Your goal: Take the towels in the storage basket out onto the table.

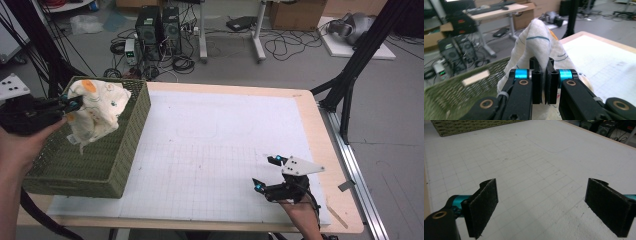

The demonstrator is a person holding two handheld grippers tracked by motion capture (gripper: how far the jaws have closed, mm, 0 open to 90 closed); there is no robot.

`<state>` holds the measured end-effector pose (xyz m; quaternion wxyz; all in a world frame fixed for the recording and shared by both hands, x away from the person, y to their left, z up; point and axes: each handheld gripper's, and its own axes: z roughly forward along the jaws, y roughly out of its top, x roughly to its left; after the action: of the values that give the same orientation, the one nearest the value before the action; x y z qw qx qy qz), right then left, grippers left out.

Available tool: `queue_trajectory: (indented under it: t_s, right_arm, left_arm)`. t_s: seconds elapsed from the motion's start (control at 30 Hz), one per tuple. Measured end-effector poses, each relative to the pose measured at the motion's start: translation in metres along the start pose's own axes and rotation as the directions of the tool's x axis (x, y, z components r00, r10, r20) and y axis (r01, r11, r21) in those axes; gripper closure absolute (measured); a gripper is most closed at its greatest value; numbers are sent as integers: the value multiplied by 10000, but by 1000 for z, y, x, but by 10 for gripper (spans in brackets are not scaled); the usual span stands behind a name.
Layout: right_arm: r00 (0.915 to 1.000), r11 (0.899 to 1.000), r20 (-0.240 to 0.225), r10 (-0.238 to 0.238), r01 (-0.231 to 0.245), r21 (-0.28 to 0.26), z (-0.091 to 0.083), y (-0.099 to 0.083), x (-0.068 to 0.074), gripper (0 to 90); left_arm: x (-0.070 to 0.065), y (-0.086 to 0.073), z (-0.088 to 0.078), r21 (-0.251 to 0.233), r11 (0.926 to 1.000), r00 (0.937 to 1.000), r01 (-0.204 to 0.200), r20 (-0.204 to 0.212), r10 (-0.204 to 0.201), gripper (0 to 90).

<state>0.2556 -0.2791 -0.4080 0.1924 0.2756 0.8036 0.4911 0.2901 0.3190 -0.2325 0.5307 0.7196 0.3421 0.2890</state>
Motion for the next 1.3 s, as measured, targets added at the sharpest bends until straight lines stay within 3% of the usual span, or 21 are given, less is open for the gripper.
queue_trajectory:
  t_s: [0.27,0.53,0.83,0.93,1.13,1.3]
  right_arm:
    - [10000,10000,-34,-16,16,-1,0,0,0,106]
    - [10000,10000,-61,-12,12,-5,0,0,0,106]
    - [9999,10000,-117,-70,70,-14,1,1,1,106]
    - [9998,9999,-144,-103,103,2,2,1,1,106]
    - [9996,9999,-228,-157,159,65,3,2,3,106]
    - [9995,9999,-270,-131,134,95,6,2,3,106]
  left_arm:
    - [-42,20,23,-207,9983,9937,-549,966,567,862]
    - [-82,24,55,-261,9963,9746,-813,2073,849,862]
    - [-116,7,97,-73,9981,9518,-609,3007,603,862]
    - [-126,-3,114,155,9980,9476,-607,3151,527,861]
    - [-137,-24,145,575,9980,9392,-275,3434,61,861]
    - [-146,-39,167,818,9965,9285,-144,3709,-171,859]
